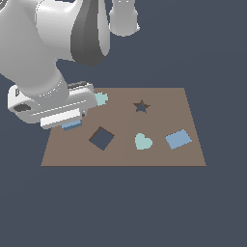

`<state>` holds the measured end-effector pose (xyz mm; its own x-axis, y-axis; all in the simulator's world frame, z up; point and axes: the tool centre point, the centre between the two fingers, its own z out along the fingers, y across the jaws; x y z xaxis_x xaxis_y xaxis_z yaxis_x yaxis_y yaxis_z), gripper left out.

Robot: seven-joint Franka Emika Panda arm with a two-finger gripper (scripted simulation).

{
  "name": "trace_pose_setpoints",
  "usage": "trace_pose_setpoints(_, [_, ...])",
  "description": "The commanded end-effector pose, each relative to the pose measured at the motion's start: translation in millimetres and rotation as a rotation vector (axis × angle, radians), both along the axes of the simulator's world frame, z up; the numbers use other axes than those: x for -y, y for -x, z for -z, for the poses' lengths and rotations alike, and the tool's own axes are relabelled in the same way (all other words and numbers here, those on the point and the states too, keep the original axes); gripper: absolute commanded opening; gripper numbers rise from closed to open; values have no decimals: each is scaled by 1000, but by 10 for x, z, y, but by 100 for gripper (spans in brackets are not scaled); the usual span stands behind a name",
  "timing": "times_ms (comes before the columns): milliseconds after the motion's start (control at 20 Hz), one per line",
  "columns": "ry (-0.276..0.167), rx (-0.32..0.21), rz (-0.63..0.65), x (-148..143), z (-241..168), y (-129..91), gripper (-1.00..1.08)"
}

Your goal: Insert a designated object into the corresponding slot on a board.

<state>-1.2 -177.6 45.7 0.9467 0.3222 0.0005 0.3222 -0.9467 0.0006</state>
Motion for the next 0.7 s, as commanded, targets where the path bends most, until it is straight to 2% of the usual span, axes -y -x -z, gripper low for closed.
trace_pose_setpoints(0, [0,-1,-1,0,75,1,100])
trace_pose_setpoints(250, [0,-1,-2,0,158,-2,100])
trace_pose_setpoints(300, [0,-1,-2,0,158,-2,-100])
trace_pose_setpoints(650, [0,-1,-2,0,158,-2,-100])
